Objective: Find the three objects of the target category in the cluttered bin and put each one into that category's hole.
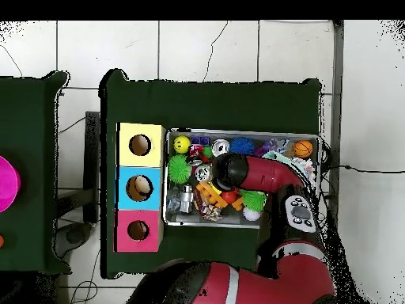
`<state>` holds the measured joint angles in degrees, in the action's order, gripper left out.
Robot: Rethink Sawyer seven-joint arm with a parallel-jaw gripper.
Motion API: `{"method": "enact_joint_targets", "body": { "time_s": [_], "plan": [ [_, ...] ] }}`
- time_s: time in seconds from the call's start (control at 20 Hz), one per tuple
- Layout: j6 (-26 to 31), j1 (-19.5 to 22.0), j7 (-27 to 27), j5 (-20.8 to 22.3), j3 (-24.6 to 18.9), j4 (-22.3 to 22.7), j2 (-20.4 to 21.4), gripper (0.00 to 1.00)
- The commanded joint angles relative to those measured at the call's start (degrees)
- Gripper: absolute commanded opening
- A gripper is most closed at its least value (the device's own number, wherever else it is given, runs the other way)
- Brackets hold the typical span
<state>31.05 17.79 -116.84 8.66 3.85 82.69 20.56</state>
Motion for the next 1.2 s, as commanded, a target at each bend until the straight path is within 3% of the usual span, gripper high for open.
{"method": "enact_joint_targets", "body": {
  "time_s": [0.05, 0.45, 1.0, 1.2],
  "plan": [
    [-2.9, 4.2, 0.0, 0.7, -5.5, -0.7, -4.0, 1.00],
    [0.0, 6.1, 2.2, 2.3, -5.7, 0.9, -0.3, 1.00],
    [-0.4, 5.7, 0.4, 2.3, -5.9, 0.0, -1.4, 1.00],
    [-2.1, 5.7, 0.1, 2.6, -6.1, -1.0, -3.7, 1.00]
  ]
}}
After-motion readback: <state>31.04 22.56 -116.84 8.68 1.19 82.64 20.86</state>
